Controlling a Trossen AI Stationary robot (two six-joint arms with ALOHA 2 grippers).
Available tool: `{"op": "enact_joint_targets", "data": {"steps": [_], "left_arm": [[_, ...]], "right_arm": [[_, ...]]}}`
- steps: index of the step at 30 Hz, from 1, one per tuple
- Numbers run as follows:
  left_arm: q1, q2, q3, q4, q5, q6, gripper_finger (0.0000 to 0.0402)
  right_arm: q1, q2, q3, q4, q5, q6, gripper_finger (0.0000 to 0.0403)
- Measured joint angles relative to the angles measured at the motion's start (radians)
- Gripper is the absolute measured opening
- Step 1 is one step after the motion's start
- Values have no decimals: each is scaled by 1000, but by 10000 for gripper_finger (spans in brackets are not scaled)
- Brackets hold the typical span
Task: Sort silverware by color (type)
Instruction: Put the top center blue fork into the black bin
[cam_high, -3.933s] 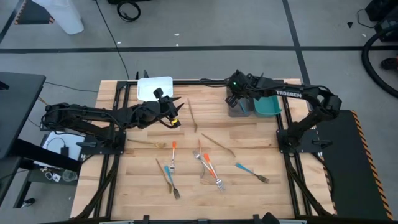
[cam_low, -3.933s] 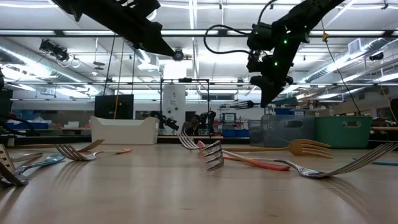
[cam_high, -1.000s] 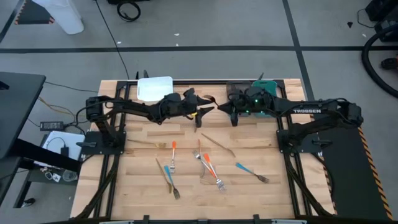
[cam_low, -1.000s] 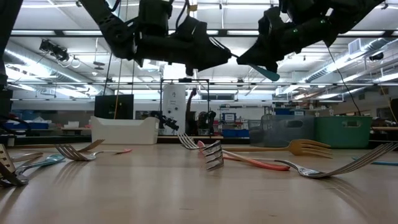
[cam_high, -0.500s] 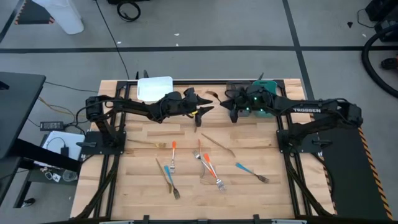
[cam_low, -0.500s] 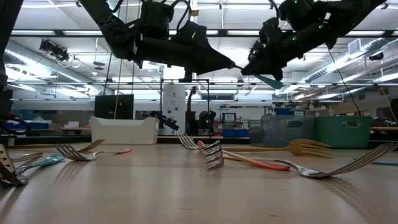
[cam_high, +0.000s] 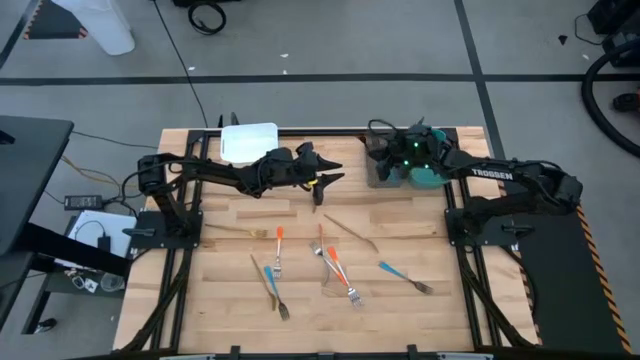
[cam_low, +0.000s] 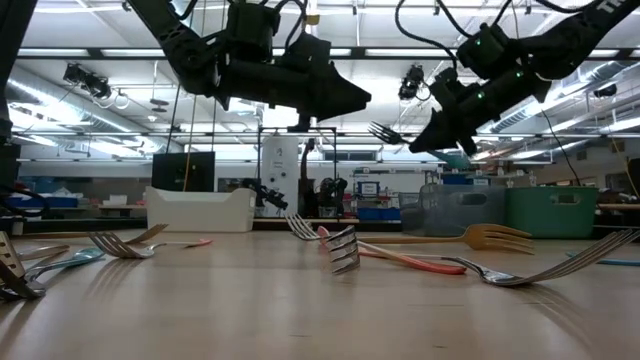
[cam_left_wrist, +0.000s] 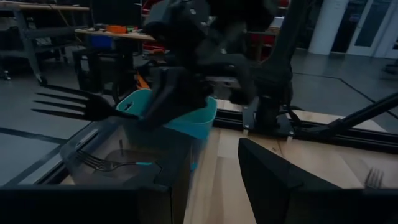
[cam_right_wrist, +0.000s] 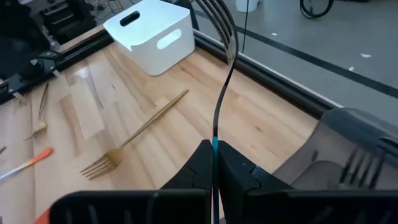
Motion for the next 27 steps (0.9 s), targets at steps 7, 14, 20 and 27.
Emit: {"op": "enact_joint_targets", "data": {"steps": [7, 14, 20, 27], "left_arm": [[-8, -1, 0, -35, 11, 2, 141], [-7, -1, 0, -57, 40, 12, 141], [-12, -28, 0, -105, 51, 13, 141], [-11, -83, 0, -197, 51, 53, 141]], "right_arm": [[-74, 0, 0, -15, -60, -80, 16], [-137, 31, 0, -44, -62, -95, 16], [-179, 101, 0, -41, -74, -63, 16], [-205, 120, 0, -55, -38, -53, 16]]}}
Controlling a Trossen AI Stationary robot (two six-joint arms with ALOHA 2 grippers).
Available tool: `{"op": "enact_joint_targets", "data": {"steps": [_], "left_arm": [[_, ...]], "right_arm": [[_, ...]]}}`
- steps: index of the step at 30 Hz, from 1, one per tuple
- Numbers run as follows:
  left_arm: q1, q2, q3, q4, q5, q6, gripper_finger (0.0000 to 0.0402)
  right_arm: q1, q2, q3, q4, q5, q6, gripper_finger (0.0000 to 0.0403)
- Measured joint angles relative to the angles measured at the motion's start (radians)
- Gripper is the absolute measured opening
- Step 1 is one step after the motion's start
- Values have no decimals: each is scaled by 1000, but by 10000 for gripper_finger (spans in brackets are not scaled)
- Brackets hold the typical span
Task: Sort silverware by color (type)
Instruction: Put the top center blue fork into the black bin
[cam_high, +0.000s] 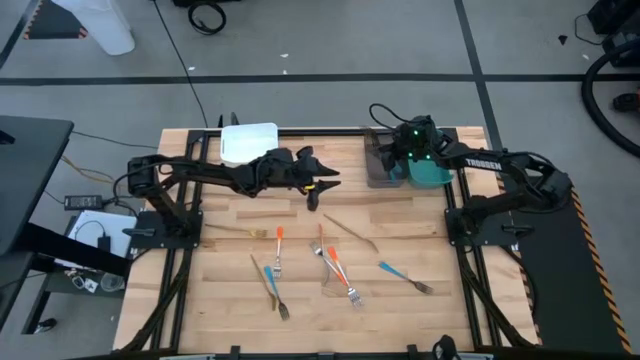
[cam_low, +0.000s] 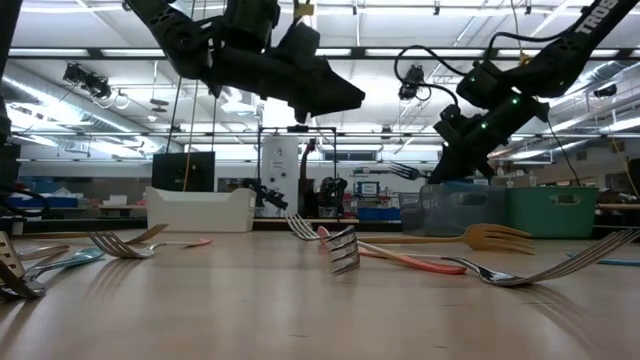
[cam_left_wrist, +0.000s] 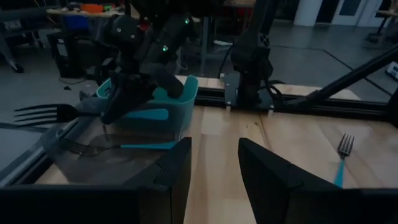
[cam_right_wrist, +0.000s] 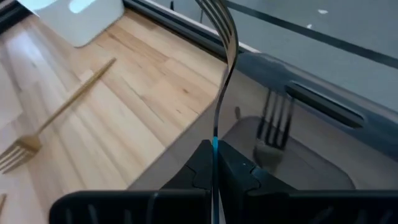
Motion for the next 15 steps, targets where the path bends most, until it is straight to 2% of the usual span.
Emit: {"op": "enact_joint_targets", "data": {"steps": [6, 15], "left_arm": [[-1, -44, 0, -89, 0, 1, 141], [-4, -51, 0, -86, 0, 0, 141]], "right_arm": [[-22, 4, 0, -52, 5, 3, 16], [-22, 91, 0, -44, 6, 21, 16]]}}
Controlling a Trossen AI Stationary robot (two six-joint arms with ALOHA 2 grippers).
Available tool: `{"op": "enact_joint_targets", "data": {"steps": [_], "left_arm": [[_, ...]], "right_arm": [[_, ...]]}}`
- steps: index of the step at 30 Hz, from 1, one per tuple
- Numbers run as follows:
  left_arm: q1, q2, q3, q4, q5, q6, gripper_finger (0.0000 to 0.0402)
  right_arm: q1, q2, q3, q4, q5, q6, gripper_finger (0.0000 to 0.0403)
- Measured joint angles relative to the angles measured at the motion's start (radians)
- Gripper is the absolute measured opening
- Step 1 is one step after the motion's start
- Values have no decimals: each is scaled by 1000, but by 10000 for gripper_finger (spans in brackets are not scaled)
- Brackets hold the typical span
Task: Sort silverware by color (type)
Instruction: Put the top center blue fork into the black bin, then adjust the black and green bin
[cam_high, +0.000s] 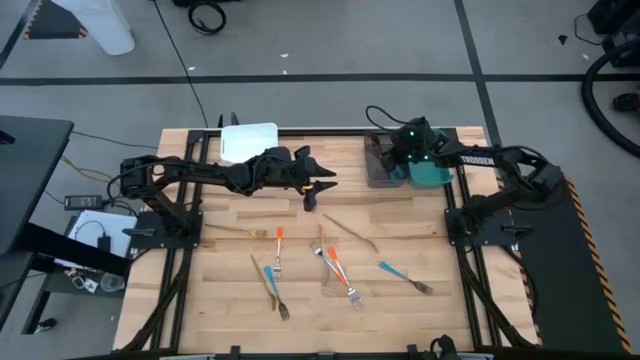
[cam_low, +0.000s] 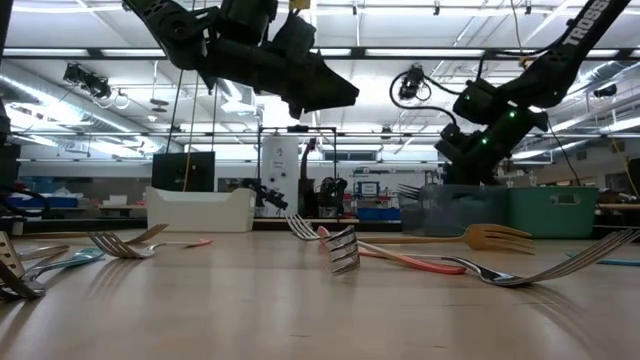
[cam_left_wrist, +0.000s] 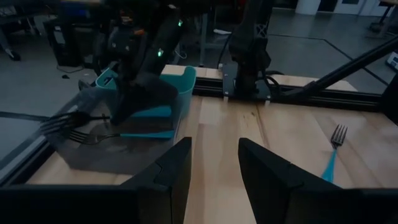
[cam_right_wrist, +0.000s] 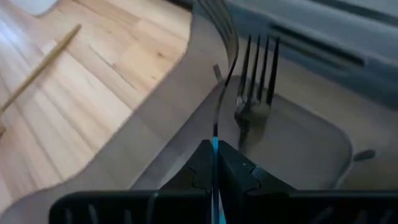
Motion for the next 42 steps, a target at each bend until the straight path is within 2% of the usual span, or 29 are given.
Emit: {"op": "enact_joint_targets", "data": {"steps": [13, 18, 26, 38, 42], "left_arm": [[-2, 0, 0, -25, 0, 0, 141], [-2, 0, 0, -25, 0, 0, 141], [-4, 0, 0, -25, 0, 0, 141], [-13, 2, 0, -96, -2, -5, 141], [-34, 3, 0, -181, -56, 0, 141]], "right_arm": [[0, 35, 0, -13, 28, 10, 24], [0, 34, 0, -21, 61, 24, 61], [0, 34, 17, -26, 34, 24, 117], [42, -39, 39, -44, 38, 24, 117], [78, -79, 39, -53, 37, 24, 117]]}}
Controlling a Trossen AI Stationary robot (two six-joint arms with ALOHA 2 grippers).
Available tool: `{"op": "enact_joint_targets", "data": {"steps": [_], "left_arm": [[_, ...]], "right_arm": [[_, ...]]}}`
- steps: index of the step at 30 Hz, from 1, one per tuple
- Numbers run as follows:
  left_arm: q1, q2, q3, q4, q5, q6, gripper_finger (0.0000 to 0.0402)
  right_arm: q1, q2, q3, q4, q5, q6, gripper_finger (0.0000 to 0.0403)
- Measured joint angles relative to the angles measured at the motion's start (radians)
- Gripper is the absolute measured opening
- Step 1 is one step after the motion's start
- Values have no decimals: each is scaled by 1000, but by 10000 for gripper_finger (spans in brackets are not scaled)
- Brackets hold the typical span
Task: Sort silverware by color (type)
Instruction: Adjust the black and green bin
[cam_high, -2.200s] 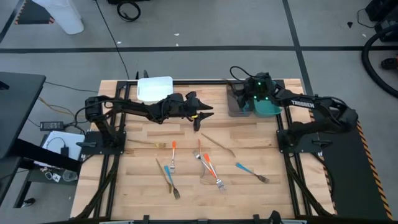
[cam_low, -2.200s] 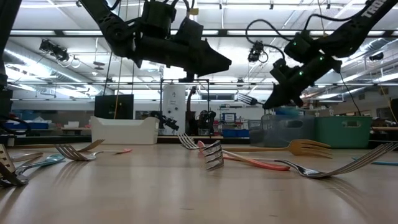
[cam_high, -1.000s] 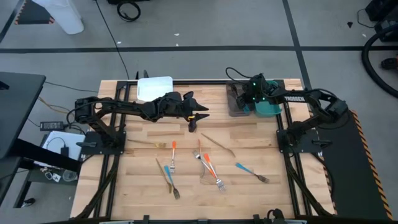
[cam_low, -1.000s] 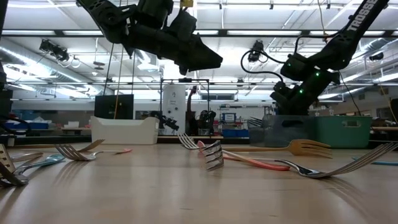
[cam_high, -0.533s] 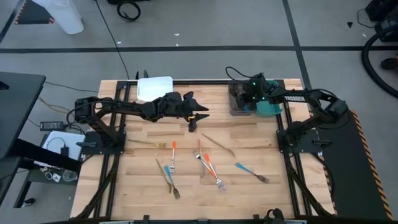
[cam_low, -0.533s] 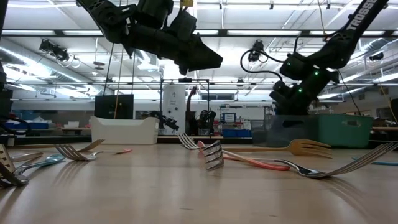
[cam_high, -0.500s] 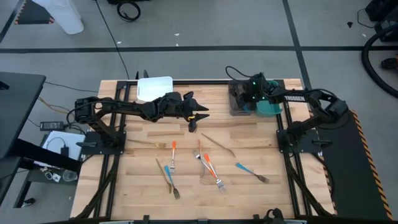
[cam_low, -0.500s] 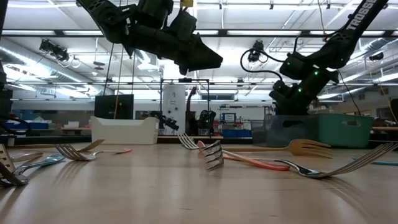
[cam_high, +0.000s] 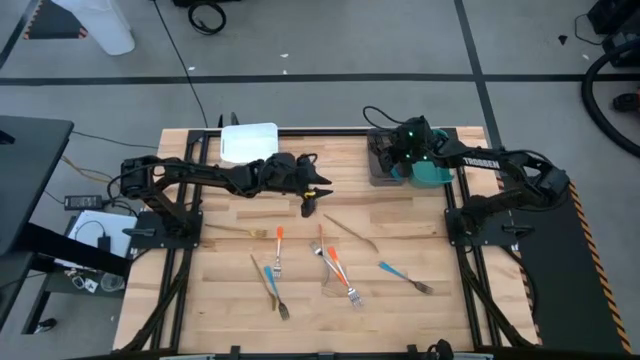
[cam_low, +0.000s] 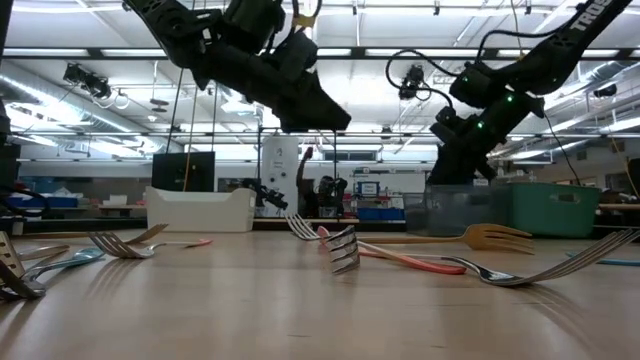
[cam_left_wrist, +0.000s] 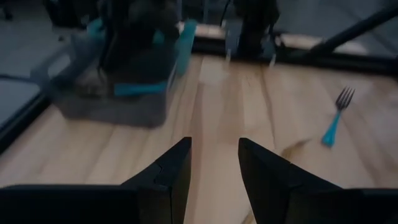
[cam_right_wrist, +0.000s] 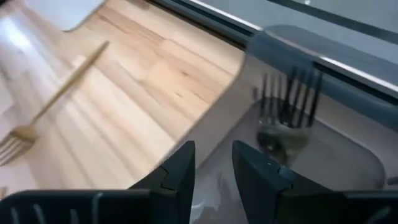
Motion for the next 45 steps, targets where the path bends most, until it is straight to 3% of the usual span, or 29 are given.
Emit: {"op": "enact_joint_targets", "data": {"steps": [8, 20, 37, 45], "left_arm": [[-23, -52, -1, -178, -86, 11, 141], [-42, -86, 0, -378, -96, -41, 141], [-70, -86, 0, -319, -96, -50, 141], [-69, -85, 0, -290, -96, -17, 141]], "right_arm": [[133, -65, 0, -13, 0, 6, 117], [371, -83, 29, -54, 160, 41, 116], [593, -82, 37, -154, 277, 116, 116], [562, -103, 37, -317, 583, 149, 116]]}}
